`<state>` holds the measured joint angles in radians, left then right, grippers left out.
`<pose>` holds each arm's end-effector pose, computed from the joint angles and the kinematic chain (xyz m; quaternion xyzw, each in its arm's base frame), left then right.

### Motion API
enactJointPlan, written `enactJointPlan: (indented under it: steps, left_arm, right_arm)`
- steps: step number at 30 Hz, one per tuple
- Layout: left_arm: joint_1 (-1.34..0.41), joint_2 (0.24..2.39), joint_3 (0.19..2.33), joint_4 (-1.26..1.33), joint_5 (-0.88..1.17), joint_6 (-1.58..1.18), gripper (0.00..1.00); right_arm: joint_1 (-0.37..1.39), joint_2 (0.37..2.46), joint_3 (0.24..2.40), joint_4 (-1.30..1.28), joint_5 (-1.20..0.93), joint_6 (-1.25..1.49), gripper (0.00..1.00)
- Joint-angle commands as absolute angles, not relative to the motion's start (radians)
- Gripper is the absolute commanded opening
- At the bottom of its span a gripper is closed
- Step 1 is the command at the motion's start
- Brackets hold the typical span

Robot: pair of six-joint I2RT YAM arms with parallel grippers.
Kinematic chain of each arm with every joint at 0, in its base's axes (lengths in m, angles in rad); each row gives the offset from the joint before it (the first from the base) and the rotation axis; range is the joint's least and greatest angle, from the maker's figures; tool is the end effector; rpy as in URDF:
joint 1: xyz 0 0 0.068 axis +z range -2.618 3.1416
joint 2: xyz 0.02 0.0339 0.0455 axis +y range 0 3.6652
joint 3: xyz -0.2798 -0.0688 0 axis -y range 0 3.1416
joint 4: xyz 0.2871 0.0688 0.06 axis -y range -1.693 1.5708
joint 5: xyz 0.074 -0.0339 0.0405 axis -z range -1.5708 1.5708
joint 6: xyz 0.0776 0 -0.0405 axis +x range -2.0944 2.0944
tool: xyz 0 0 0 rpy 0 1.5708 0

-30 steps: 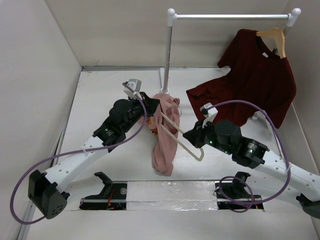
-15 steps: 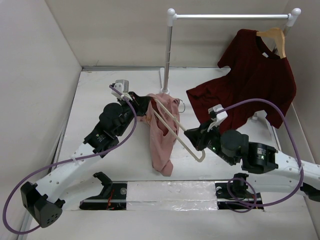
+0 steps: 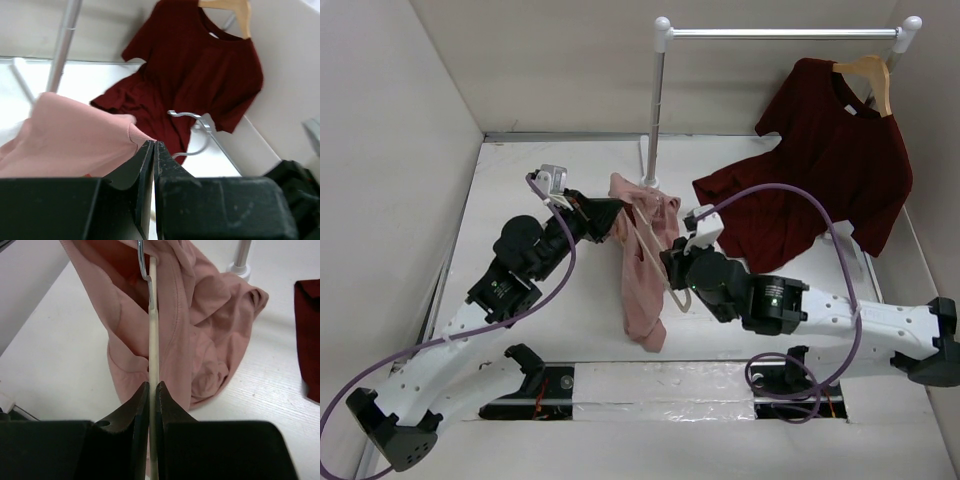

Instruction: Place the t-shirt on the hanger

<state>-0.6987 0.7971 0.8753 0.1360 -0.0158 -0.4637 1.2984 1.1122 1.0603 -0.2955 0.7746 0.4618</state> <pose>0.1954 -0.1625 0.4281 0.0674 0.6238 -0.4233 0.6535 0.1351 0.2817 0.3653 -0.1097 0.7808 0.2129 0.5771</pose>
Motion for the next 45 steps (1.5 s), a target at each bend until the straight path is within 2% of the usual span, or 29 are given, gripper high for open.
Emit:
enactJointPlan:
  steps: [1, 5, 11, 13, 22, 28, 36, 40, 45]
  left_arm:
    - [-0.701, 0.791, 0.942, 0.210, 0.106, -0.463, 0.00]
    - [-0.701, 0.795, 0.924, 0.241, 0.179, -0.486, 0.00]
    - [-0.701, 0.791, 0.899, 0.249, 0.276, -0.505, 0.00]
    - [-0.701, 0.799, 0.929, 0.198, 0.281, -0.489, 0.00]
    - [-0.701, 0.804, 0.936, 0.176, 0.333, -0.459, 0.00]
    - [-0.701, 0.827, 0.861, 0.236, 0.379, -0.514, 0.00]
    - [-0.701, 0.779, 0.862, 0.098, 0.233, -0.499, 0.00]
    - [-0.701, 0.724, 0.831, 0.040, 0.213, -0.505, 0.00]
    - [-0.701, 0.742, 0.842, 0.035, 0.250, -0.500, 0.00]
  right_arm:
    - [1.301, 1.147, 1.117, -0.151, 0.778, 0.434, 0.00]
    - [1.232, 1.180, 1.088, 0.032, 0.698, 0.373, 0.00]
    - [1.025, 1.187, 0.979, 0.425, 0.344, 0.373, 0.00]
    - [1.012, 1.183, 0.985, 0.465, 0.256, 0.358, 0.00]
    - [1.031, 0.990, 0.847, 0.721, 0.385, 0.177, 0.00]
    - [1.042, 1.161, 0.821, 0.880, 0.443, 0.134, 0.00]
    - [1.135, 1.118, 0.854, 1.077, 0.639, -0.087, 0.00]
    - [1.135, 1.088, 0.862, 1.101, 0.652, -0.159, 0.00]
    - [1.112, 1.147, 0.894, 1.070, 0.604, -0.095, 0.00]
